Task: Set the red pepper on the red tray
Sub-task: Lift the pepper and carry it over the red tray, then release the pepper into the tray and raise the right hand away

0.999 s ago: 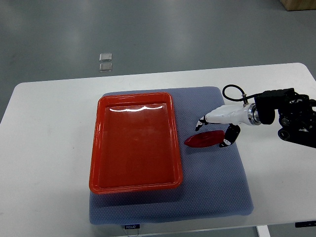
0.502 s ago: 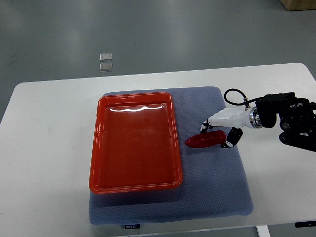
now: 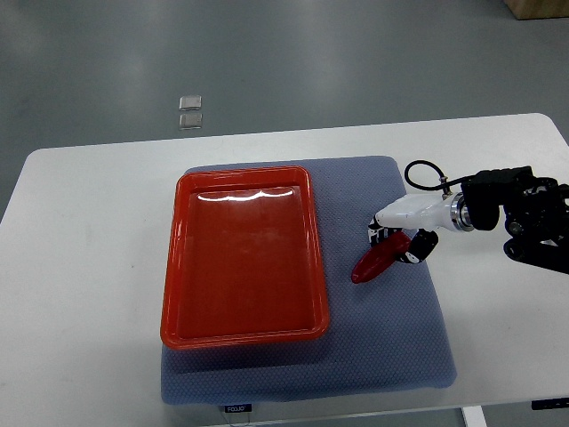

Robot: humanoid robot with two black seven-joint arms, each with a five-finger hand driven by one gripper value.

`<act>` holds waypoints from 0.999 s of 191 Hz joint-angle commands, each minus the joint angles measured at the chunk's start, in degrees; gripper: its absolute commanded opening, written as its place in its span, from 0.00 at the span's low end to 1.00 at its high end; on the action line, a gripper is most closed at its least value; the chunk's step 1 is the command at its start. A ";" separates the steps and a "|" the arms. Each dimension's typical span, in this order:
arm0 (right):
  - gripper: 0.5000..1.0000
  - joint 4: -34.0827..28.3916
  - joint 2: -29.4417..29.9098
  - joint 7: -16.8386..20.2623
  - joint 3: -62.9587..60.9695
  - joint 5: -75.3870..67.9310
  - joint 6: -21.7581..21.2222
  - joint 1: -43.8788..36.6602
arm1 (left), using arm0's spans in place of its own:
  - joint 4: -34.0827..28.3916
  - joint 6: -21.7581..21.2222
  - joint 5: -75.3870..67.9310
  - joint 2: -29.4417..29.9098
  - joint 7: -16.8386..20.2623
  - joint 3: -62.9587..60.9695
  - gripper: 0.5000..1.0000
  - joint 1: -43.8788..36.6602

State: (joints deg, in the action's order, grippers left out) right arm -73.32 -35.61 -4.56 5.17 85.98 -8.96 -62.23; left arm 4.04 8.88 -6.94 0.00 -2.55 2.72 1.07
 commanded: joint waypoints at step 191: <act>0.00 18.74 29.45 -0.45 -2.71 -0.73 7.38 -6.86 | 0.00 0.00 0.00 0.00 0.00 0.00 1.00 0.07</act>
State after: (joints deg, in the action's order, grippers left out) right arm -56.83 -9.98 -4.97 2.45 85.25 -1.63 -70.16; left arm 4.04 8.88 -6.95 0.00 -2.56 2.72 1.07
